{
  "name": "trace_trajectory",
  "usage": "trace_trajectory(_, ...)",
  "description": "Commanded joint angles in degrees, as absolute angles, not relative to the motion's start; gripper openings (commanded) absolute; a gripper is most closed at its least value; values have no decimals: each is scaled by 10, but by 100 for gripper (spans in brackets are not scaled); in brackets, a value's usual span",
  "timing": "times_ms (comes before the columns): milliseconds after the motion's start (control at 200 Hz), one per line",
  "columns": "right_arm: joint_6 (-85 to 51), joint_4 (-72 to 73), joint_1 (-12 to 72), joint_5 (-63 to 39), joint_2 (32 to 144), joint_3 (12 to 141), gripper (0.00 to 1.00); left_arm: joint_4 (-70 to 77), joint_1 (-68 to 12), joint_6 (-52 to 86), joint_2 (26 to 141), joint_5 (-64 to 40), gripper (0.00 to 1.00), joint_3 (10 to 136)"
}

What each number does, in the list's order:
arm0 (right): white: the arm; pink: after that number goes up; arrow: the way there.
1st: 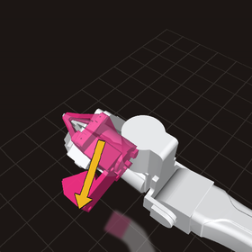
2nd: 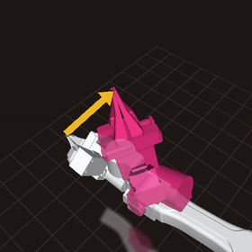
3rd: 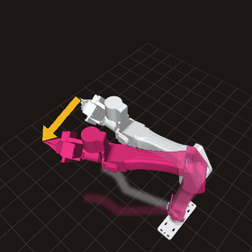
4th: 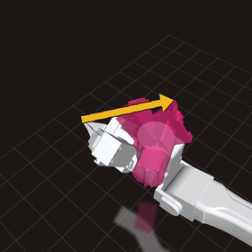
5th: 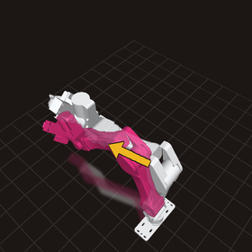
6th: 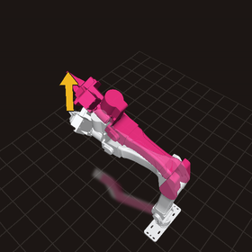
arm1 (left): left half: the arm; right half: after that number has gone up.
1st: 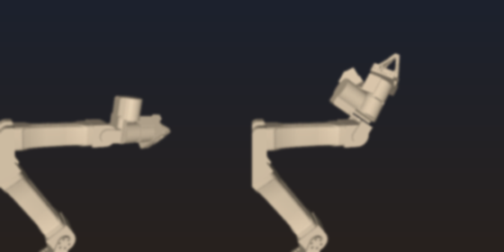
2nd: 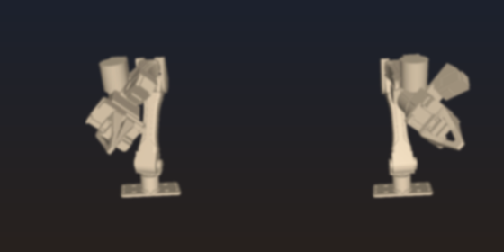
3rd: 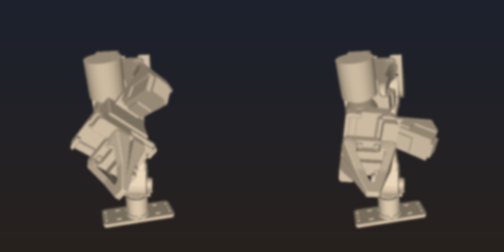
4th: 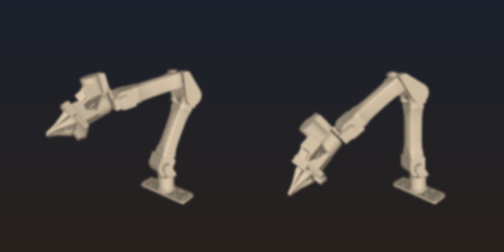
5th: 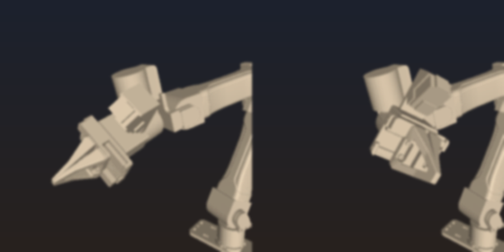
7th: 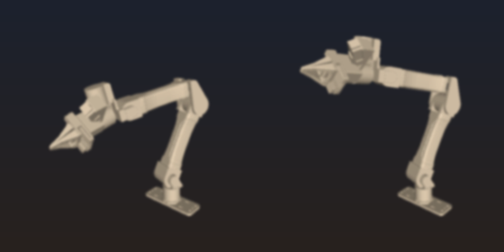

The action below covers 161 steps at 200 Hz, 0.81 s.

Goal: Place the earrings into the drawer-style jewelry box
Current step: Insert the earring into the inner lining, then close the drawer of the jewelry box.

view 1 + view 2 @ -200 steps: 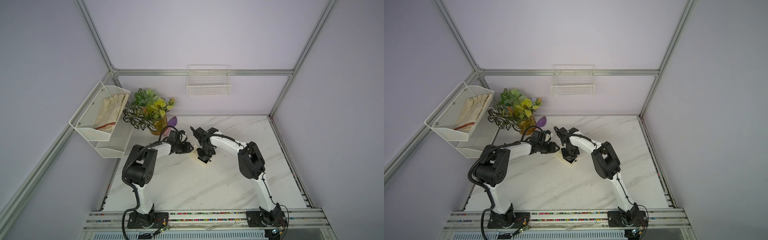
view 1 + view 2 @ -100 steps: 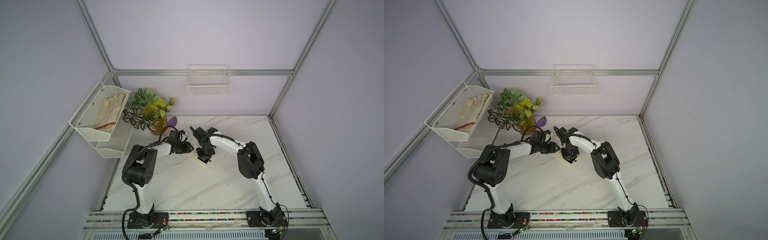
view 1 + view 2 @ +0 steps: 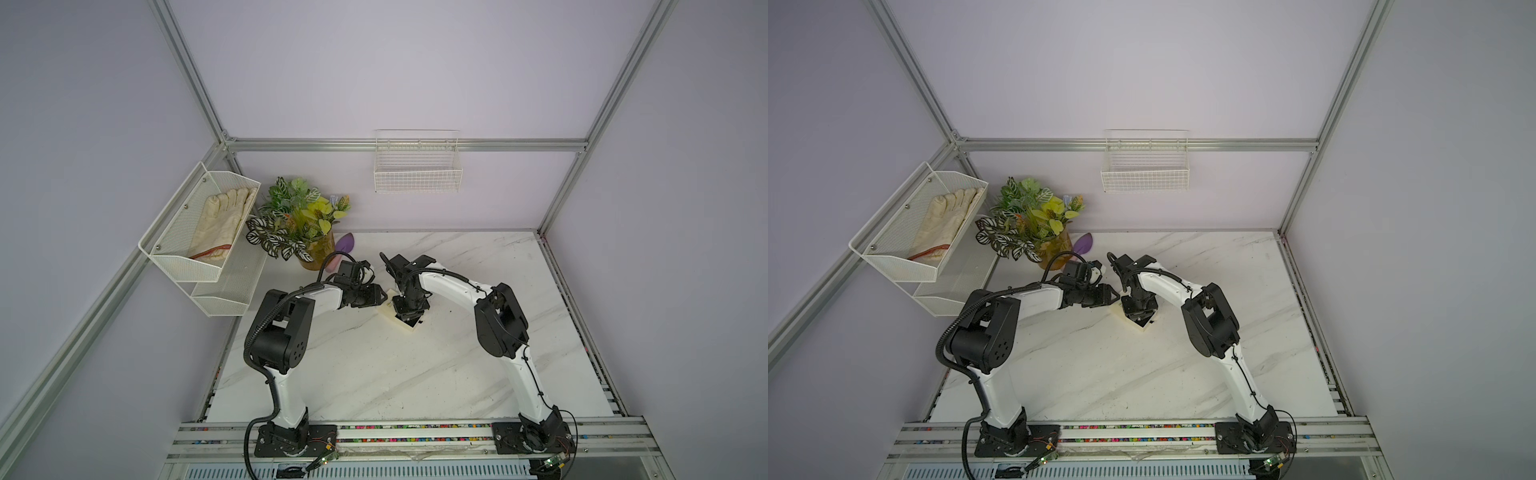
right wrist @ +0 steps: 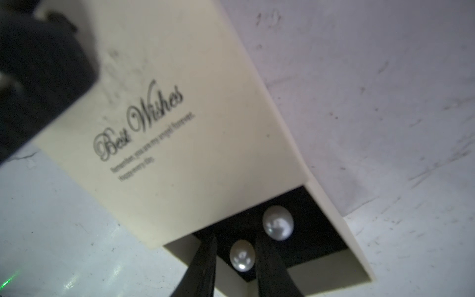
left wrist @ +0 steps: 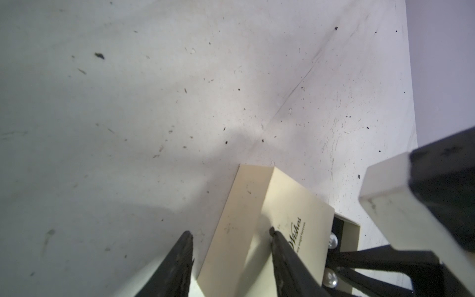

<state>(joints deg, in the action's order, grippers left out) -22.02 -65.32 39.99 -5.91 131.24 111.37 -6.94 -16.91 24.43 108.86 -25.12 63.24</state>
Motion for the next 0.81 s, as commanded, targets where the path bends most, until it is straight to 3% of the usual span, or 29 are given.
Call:
trace_trajectory(0,-229,-656,404,-59,1299,1120,31,-80,-174,234,1110,-244,49,658)
trace_trajectory(295,-244,-655,403,-31,1246,1099,36,-80,-174,235,1108,-243,49,657)
trace_trajectory(530,-289,-565,399,29,1138,982,35,-82,-174,237,1103,-252,49,663)
trace_trajectory(800,-384,-457,379,59,1033,803,21,-81,-175,241,1090,-267,49,669)
